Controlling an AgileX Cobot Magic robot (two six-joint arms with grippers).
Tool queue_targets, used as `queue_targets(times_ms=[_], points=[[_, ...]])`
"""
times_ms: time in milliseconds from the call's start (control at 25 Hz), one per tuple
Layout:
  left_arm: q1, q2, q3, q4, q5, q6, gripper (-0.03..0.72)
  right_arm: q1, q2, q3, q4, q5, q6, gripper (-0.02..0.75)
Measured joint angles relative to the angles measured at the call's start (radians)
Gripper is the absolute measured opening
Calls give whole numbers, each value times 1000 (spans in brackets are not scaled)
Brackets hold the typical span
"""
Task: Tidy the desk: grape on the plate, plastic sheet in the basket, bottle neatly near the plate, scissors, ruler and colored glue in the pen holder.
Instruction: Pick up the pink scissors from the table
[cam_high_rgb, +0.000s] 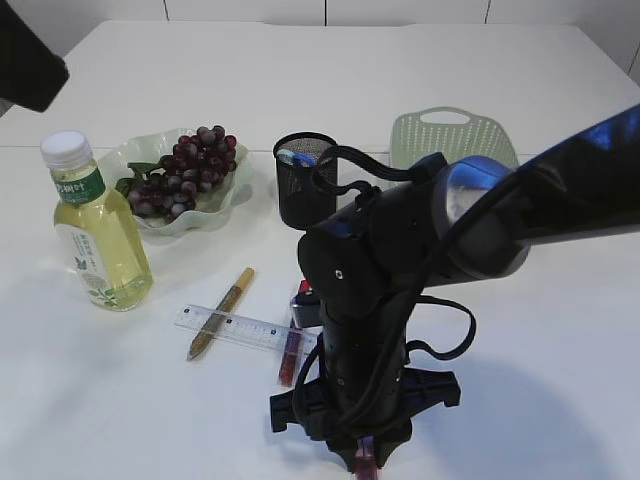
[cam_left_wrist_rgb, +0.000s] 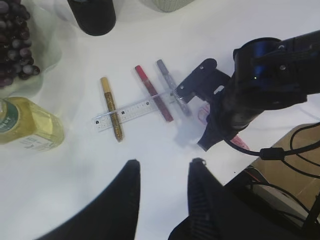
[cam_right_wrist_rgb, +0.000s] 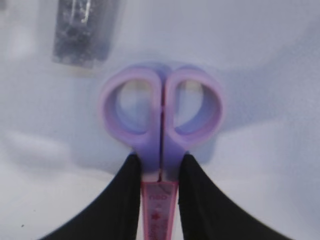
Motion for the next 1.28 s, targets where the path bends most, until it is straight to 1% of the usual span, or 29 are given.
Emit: queue_targets(times_ms=[320,640,840,1280], points=[[0,0,0,7,0,0,241,2,0,0,-2,8,-126,195],[0,0,0,7,0,0,241,34,0,0,-10,5,-169,195],[0,0,0,7,0,0,241,36,0,0,-14,5,-195,195],[0,0,0,7,0,0,241,36,-42,0,-18,5,-319,195]])
